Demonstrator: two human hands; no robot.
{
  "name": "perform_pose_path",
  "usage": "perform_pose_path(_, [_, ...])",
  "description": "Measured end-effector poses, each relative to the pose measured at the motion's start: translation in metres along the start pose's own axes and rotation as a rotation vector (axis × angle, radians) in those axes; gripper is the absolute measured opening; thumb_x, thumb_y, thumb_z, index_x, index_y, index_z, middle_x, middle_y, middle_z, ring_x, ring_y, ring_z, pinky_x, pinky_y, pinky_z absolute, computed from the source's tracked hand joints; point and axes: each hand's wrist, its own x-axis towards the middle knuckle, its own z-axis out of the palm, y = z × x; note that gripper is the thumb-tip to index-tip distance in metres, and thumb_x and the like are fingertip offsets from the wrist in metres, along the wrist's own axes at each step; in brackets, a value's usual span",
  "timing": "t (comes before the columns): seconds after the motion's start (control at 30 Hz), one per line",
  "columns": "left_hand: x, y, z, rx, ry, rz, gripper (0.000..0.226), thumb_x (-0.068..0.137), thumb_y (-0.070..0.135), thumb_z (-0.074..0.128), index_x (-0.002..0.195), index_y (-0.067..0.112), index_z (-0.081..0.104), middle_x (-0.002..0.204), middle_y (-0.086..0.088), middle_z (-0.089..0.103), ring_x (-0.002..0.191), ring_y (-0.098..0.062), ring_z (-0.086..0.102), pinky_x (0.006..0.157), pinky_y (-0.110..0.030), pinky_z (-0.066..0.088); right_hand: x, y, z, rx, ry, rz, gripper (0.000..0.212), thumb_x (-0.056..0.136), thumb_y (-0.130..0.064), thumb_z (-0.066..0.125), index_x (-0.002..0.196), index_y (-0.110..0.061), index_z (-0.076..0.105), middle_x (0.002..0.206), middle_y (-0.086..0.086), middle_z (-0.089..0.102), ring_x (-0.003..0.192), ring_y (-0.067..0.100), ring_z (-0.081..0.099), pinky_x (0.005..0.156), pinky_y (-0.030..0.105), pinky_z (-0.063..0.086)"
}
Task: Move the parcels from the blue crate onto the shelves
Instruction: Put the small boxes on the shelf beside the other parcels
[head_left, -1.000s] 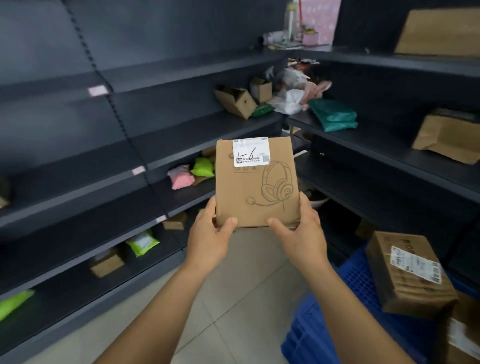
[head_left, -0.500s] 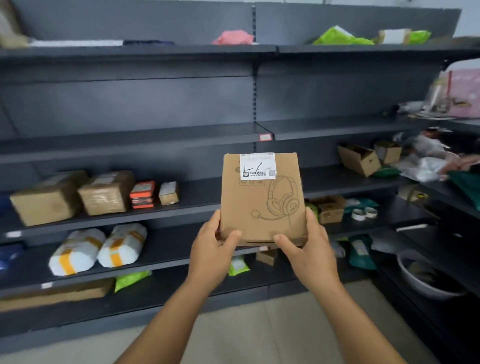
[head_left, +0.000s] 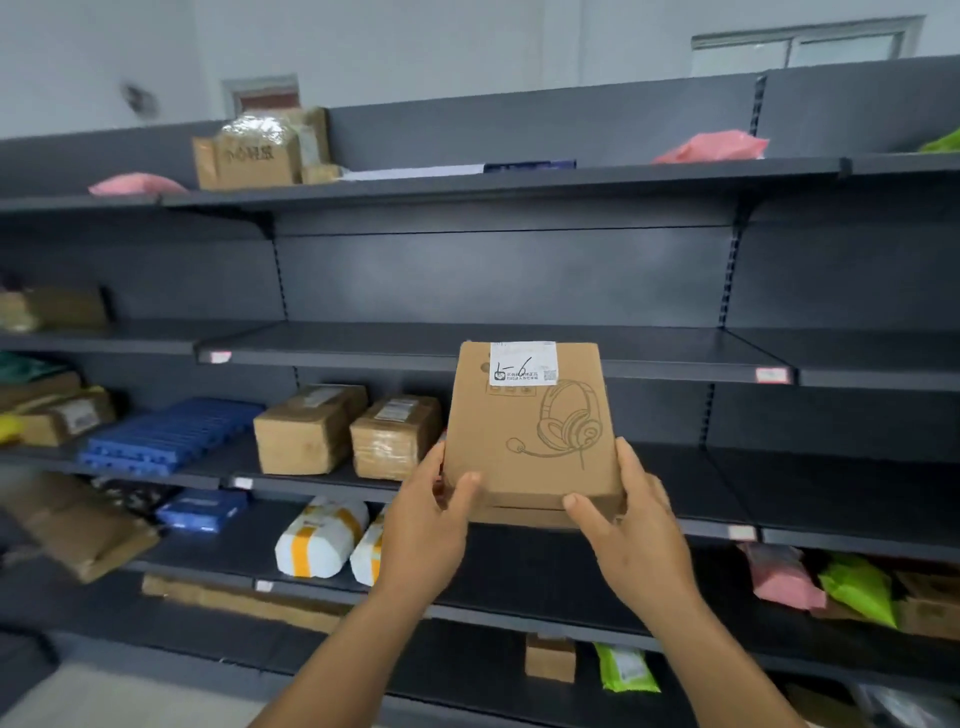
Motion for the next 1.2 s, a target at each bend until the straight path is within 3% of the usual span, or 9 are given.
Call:
perform_pose_path(0.13, [0.066, -0.018, -0.015, 0.061, 0.079, 0.004, 0.027, 0.098, 0.03, 0.051, 0.108, 0.053, 0.043, 0.1, 0.03, 0.057, 0.092, 0.014, 0.051, 0.074, -0.017, 0.045, 0.066, -0.017, 0.041, -0.035, -0.022, -0.061, 0.075, 0.094, -0.038, 0.055, 0.154, -0.031, 0.009, 0.144, -0.001, 0.034, 0.125, 0.019, 0.041, 0.097, 0.037, 0.043])
perform_pose_path(0.2, [0.098, -0.028, -0.023, 0.092, 0.109, 0.005, 0.027, 0.095, 0.033, 0.054, 0.118, 0.046, 0.047, 0.107, 0.024, 0.06, 0.098, 0.008, 0.053, 0.08, -0.021, 0.048, 0.098, -0.026, 0.06, -0.032, -0.039, -0.097, 0.074, 0.094, -0.039, 0.054, 0.154, -0.031, 0.01, 0.143, -0.002, 0.035, 0.124, 0.018, 0.042, 0.097, 0.037, 0.044])
perform_pose_path(0.3, [0.14, -0.042, -0.039, 0.154, 0.163, -0.012, 0.047, 0.087, 0.039, 0.063, 0.131, 0.037, 0.045, 0.118, 0.016, 0.057, 0.106, -0.001, 0.053, 0.09, -0.028, 0.049, 0.14, -0.042, 0.09, -0.03, -0.076, -0.157, 0.073, 0.095, -0.038, 0.054, 0.153, -0.031, 0.011, 0.14, -0.002, 0.038, 0.12, 0.016, 0.046, 0.094, 0.035, 0.045])
perform_pose_path(0.5, [0.208, -0.067, -0.09, 0.277, 0.27, -0.023, 0.051, 0.084, 0.031, 0.07, 0.129, 0.031, 0.046, 0.115, 0.01, 0.052, 0.104, -0.01, 0.051, 0.089, -0.03, 0.046, 0.202, -0.083, 0.154, -0.039, -0.112, -0.267, 0.071, 0.094, -0.031, 0.057, 0.152, -0.034, 0.016, 0.142, -0.004, 0.041, 0.121, 0.016, 0.048, 0.095, 0.036, 0.046])
perform_pose_path(0.63, [0.256, -0.094, -0.127, 0.329, 0.307, -0.021, 0.046, 0.083, 0.028, 0.071, 0.124, 0.028, 0.051, 0.113, 0.008, 0.059, 0.104, -0.012, 0.055, 0.088, -0.033, 0.049, 0.238, -0.109, 0.202, -0.072, -0.147, -0.345, 0.07, 0.094, -0.028, 0.058, 0.151, -0.038, 0.018, 0.136, -0.003, 0.046, 0.116, 0.015, 0.048, 0.094, 0.034, 0.045])
perform_pose_path(0.8, [0.32, -0.129, -0.172, 0.37, 0.293, -0.042, 0.05, 0.083, 0.026, 0.07, 0.128, 0.028, 0.049, 0.114, 0.004, 0.062, 0.105, -0.017, 0.058, 0.086, -0.039, 0.052, 0.279, -0.143, 0.266, -0.1, -0.125, -0.393, 0.062, 0.094, -0.027, 0.058, 0.148, -0.033, 0.029, 0.134, -0.001, 0.048, 0.106, 0.01, 0.046, 0.087, 0.026, 0.04])
perform_pose_path(0.93, [0.375, -0.157, -0.214, 0.363, 0.271, -0.053, 0.073, 0.086, 0.023, 0.07, 0.147, 0.028, 0.031, 0.133, 0.002, 0.053, 0.119, -0.019, 0.052, 0.097, -0.038, 0.048, 0.314, -0.176, 0.321, -0.12, -0.119, -0.397, 0.06, 0.095, -0.026, 0.057, 0.148, -0.032, 0.03, 0.133, -0.001, 0.049, 0.107, 0.012, 0.048, 0.087, 0.026, 0.041])
perform_pose_path(1.1, [0.445, -0.191, -0.25, 0.473, 0.164, -0.018, 0.06, 0.088, 0.021, 0.067, 0.142, 0.028, 0.039, 0.134, -0.004, 0.049, 0.116, -0.02, 0.051, 0.091, -0.026, 0.04, 0.359, -0.21, 0.382, -0.212, -0.143, -0.355, 0.059, 0.097, -0.025, 0.052, 0.15, -0.033, 0.026, 0.139, 0.002, 0.045, 0.12, 0.022, 0.048, 0.097, 0.033, 0.042])
perform_pose_path(1.2, [0.483, -0.209, -0.256, 0.526, 0.098, -0.017, 0.055, 0.089, 0.02, 0.065, 0.139, 0.028, 0.043, 0.137, -0.007, 0.039, 0.11, -0.025, 0.054, 0.094, -0.03, 0.04, 0.383, -0.219, 0.412, -0.267, -0.172, -0.301, 0.06, 0.097, -0.027, 0.052, 0.15, -0.031, 0.025, 0.138, 0.006, 0.045, 0.121, 0.025, 0.049, 0.097, 0.034, 0.042])
